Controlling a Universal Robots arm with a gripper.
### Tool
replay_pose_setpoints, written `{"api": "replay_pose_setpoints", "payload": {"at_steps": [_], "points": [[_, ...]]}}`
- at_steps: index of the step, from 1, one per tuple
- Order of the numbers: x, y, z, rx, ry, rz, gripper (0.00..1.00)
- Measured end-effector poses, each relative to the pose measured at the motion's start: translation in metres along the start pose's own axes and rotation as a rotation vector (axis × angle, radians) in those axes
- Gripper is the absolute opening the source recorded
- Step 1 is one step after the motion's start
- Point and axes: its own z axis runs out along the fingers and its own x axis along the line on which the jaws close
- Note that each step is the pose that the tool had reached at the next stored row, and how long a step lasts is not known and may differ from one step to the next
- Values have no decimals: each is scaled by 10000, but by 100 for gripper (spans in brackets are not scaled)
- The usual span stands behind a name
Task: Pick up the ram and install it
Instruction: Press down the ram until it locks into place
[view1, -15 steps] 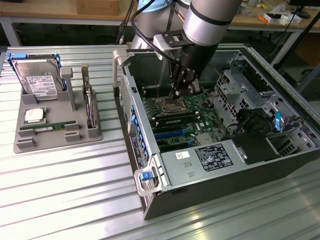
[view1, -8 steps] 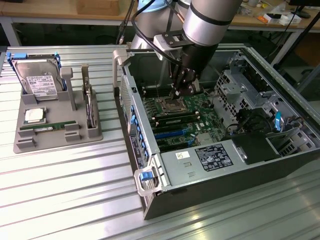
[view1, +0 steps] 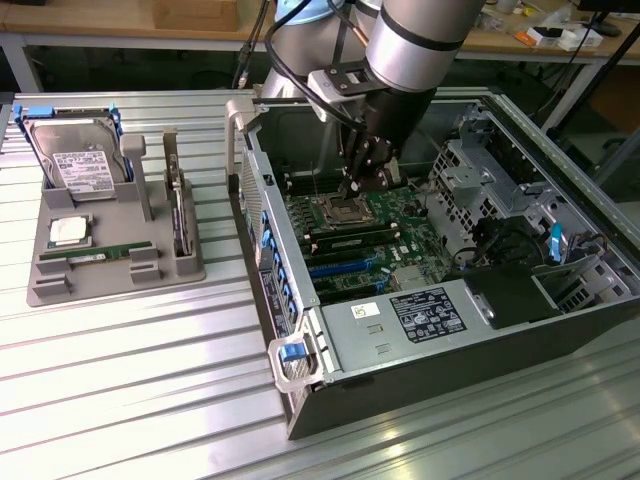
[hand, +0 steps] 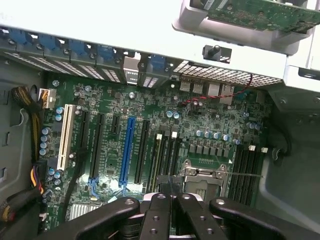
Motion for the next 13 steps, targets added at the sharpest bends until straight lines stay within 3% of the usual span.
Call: {"api": "replay_pose_setpoints", "payload": {"at_steps": [8, 13], "points": [[0, 1, -2, 176, -8, 1455, 11], [-21, 1, -172, 240, -10, 1977, 11]]}}
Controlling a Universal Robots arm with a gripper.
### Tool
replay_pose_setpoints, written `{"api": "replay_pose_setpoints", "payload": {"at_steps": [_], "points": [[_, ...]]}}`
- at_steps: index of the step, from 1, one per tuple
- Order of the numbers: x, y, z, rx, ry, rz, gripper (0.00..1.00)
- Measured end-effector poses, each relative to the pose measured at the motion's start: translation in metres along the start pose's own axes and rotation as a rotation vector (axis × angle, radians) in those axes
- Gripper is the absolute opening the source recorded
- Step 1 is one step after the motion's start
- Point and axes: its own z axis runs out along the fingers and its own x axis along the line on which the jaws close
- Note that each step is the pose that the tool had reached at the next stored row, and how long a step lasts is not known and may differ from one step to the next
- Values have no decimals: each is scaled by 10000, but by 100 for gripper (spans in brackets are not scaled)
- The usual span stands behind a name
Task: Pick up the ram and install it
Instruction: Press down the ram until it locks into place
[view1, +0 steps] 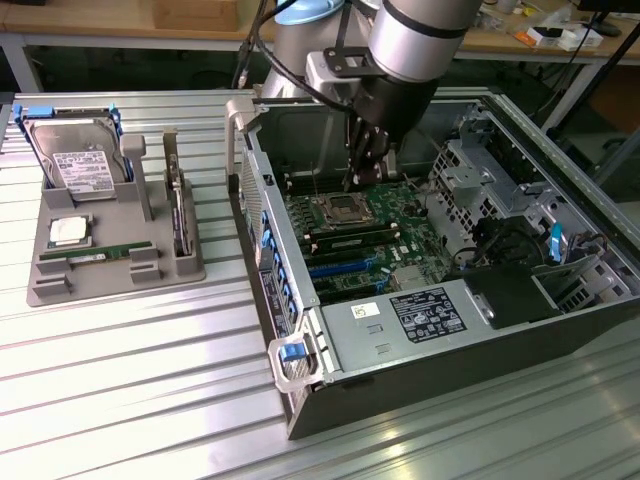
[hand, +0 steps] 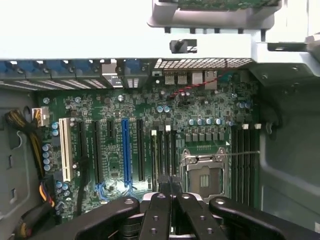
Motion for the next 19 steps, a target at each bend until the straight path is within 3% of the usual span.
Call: {"api": "replay_pose_setpoints", "payload": {"at_steps": [4, 10, 19], "points": [[-18, 1, -148, 44, -2, 360, 11], [-23, 1, -193, 140, -5, 1143, 11], [-30, 1, -246, 427, -13, 3505, 11]]}}
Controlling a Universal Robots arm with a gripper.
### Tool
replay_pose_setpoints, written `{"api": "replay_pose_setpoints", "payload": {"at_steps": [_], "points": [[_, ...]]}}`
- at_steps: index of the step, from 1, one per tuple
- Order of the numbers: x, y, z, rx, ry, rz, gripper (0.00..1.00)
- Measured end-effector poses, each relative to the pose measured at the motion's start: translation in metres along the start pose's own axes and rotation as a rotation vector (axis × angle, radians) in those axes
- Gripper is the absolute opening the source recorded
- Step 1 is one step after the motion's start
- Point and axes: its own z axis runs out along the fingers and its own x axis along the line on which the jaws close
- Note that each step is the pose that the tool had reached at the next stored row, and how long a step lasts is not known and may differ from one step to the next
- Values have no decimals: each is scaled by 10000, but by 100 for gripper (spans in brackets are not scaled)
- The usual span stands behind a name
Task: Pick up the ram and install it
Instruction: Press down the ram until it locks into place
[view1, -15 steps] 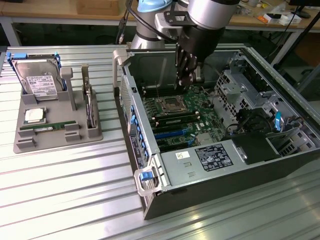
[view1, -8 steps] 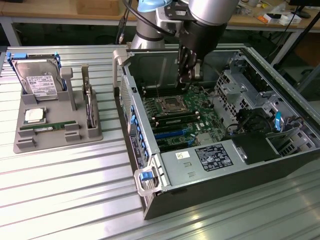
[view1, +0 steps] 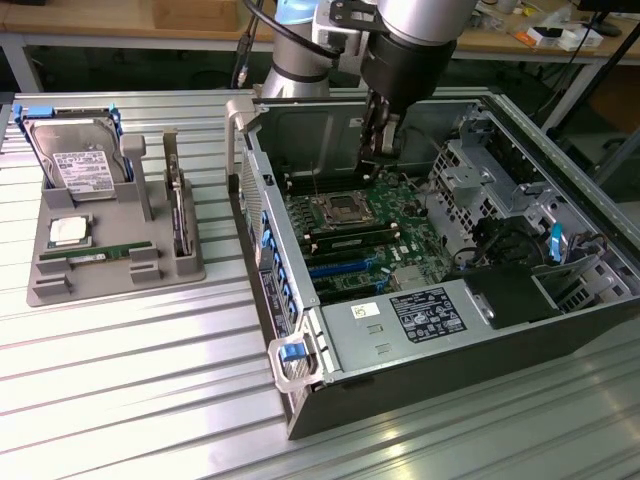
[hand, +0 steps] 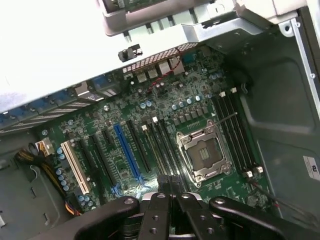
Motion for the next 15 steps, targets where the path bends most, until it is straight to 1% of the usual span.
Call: {"api": "replay_pose_setpoints", "payload": {"at_steps": [3, 7, 9, 11, 15], "points": [[0, 0, -2, 105, -1, 858, 11], [0, 0, -1, 180, -3, 1475, 11], [0, 0, -1, 233, -5, 1912, 11], [0, 0, -1, 300, -6, 2466, 11], [0, 0, -1, 393, -9, 3219, 11]]}}
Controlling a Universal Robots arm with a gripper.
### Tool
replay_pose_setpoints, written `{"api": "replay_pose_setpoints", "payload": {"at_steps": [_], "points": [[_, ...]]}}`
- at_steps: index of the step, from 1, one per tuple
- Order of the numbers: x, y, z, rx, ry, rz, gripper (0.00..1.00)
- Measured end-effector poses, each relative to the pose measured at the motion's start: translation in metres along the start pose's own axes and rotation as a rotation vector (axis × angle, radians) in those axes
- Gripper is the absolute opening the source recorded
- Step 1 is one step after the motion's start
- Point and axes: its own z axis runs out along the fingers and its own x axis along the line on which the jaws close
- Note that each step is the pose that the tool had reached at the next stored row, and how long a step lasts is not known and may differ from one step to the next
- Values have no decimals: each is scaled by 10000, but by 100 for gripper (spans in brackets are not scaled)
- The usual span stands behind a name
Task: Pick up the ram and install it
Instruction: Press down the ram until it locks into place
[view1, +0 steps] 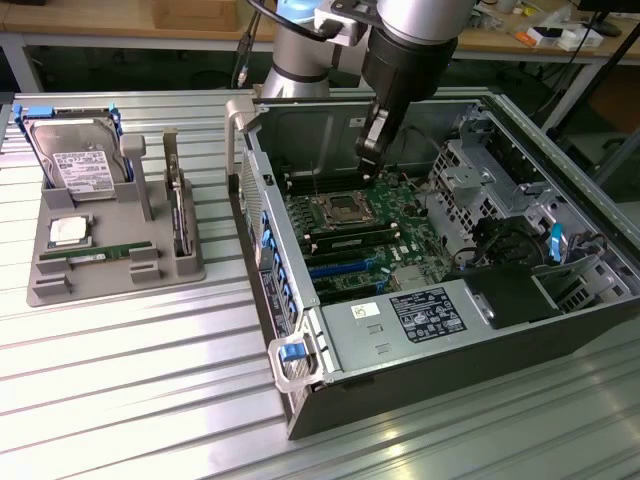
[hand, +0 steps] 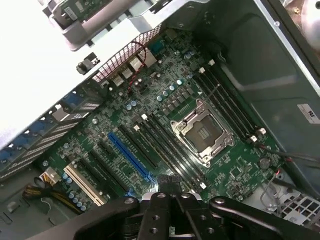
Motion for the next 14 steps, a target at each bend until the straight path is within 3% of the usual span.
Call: {"api": "replay_pose_setpoints", "payload": {"at_steps": [5, 11, 14], "points": [[1, 0, 3, 112, -14, 1055, 11], [1, 0, 13, 125, -53, 1884, 11], [3, 0, 21, 177, -41, 2454, 11]]}}
